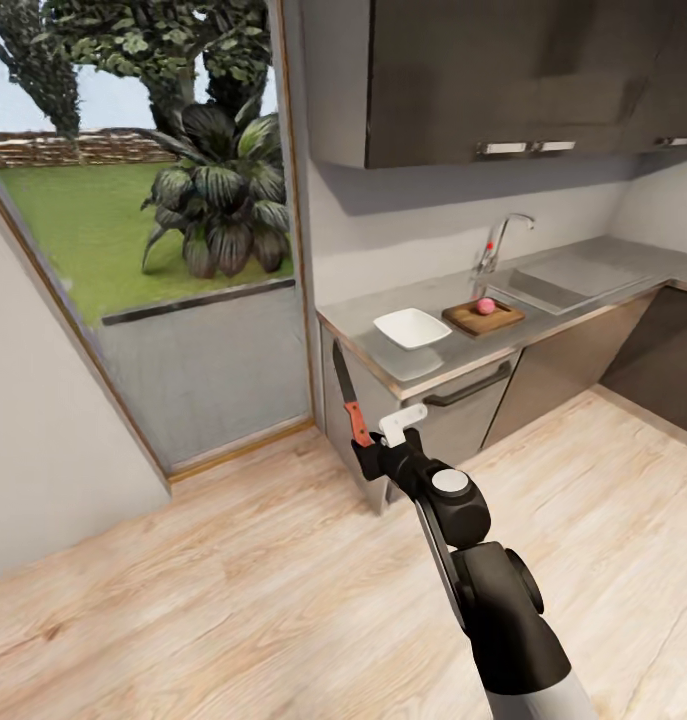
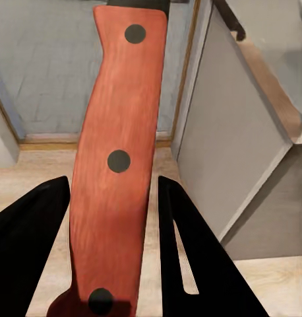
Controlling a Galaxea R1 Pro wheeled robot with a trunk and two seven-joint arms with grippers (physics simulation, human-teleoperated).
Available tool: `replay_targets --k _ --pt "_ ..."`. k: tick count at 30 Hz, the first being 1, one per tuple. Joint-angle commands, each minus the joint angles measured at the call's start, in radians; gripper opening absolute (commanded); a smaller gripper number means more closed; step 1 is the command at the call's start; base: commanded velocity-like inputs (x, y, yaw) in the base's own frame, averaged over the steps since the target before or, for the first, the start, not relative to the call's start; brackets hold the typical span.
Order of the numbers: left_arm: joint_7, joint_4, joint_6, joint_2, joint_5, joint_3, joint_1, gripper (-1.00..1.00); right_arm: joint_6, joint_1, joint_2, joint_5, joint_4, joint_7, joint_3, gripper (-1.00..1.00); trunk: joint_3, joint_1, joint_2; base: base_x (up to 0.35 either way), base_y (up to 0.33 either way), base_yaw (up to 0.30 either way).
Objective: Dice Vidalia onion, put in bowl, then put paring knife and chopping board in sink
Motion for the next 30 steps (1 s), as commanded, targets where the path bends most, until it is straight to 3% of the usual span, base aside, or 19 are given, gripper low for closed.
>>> replay_targets --k 1,30 --pt "0.001 -0.002 -0.001 0.0 0.006 -0.002 0.001 1.0 0.004 -0.001 0.0 0.011 -0.001 0.007 0.0 -1.0 -0.002 0.001 -0.002 0.056 -0.32 0.0" --pt "0.001 -0.002 -0.001 0.0 0.006 -0.002 0.001 1.0 0.004 0.0 0.0 0.009 -0.001 0.007 0.0 -1.0 -0.002 0.001 -0.002 0.197 -0.247 0.0"
